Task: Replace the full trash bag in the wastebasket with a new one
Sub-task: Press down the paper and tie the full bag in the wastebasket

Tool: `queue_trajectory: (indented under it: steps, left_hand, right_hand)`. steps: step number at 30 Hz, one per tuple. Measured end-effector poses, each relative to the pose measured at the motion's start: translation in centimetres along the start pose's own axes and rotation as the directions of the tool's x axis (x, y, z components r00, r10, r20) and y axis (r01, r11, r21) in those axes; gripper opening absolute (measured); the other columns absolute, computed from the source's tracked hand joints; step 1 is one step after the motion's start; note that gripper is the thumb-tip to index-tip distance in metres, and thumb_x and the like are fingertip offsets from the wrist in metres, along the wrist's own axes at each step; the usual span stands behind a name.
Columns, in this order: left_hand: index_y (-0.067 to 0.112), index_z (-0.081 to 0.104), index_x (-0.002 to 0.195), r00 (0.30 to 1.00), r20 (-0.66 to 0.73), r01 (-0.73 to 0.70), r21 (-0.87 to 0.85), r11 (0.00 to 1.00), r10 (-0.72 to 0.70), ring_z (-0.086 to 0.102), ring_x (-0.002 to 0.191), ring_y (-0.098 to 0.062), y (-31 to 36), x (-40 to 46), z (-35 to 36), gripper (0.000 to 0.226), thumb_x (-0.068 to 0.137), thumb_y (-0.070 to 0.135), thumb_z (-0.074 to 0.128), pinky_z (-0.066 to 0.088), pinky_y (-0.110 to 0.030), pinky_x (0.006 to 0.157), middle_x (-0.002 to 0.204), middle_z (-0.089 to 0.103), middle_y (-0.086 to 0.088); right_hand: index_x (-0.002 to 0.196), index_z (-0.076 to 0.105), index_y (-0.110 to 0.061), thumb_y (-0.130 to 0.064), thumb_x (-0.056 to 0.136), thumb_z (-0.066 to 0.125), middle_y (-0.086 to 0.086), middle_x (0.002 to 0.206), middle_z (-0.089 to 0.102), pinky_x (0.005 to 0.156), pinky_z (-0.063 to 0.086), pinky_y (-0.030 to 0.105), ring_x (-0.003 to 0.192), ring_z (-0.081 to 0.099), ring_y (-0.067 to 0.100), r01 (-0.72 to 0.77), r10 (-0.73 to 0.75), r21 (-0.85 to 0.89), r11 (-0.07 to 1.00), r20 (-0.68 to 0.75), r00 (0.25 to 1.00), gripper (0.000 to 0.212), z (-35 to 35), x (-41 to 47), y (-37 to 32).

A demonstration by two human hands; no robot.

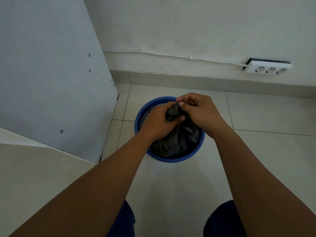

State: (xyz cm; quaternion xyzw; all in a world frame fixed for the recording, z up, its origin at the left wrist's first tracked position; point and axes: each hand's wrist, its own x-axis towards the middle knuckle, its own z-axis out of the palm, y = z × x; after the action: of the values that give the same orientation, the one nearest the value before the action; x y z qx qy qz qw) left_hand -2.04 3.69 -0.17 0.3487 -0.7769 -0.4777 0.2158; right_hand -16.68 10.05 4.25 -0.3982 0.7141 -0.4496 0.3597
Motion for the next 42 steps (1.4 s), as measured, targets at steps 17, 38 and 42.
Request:
queue_trajectory:
  steps: [17, 38, 42]
  left_hand:
    - [0.022, 0.071, 0.101, 0.971, -0.033, 0.225, -0.187, 0.956, -0.236, 0.069, 0.086, -0.013, 0.8, 0.6, -0.3, 0.019, 0.101, 0.03, 0.053, 0.056, -0.033, 0.08, 0.09, 0.073, 0.003]
    - [0.026, 0.063, 0.124, 0.945, -0.036, 0.277, -0.435, 0.856, -0.324, 0.058, 0.107, -0.003, 2.1, 0.7, -0.6, 0.033, 0.093, 0.035, 0.056, 0.044, -0.021, 0.089, 0.118, 0.062, 0.009]
    - [0.026, 0.067, 0.089, 0.946, -0.082, 0.299, -0.143, 0.943, -0.313, 0.064, 0.079, -0.004, 1.5, 0.0, -0.4, 0.033, 0.101, 0.049, 0.048, 0.046, -0.021, 0.068, 0.085, 0.068, 0.006]
  right_hand:
    - [0.096, 0.078, -0.018, -0.023, 0.09, 0.074, -0.006, 0.088, 0.074, 0.077, 0.054, 0.021, 0.079, 0.069, 0.006, 0.178, -0.183, -0.07, 0.982, -0.069, 0.981, 0.009, 0.6, 0.4, 2.8]
    - [0.095, 0.075, -0.018, -0.017, 0.097, 0.062, -0.01, 0.078, 0.072, 0.065, 0.05, 0.011, 0.071, 0.067, 0.002, 0.138, -0.144, -0.093, 0.986, -0.065, 0.987, 0.014, 3.8, -0.8, 3.4]
    - [0.092, 0.07, -0.012, -0.014, 0.099, 0.056, 0.004, 0.078, 0.07, 0.064, 0.054, 0.025, 0.072, 0.066, 0.016, 0.113, -0.115, -0.066, 0.991, -0.035, 0.993, 0.016, 3.9, -0.7, 3.2]
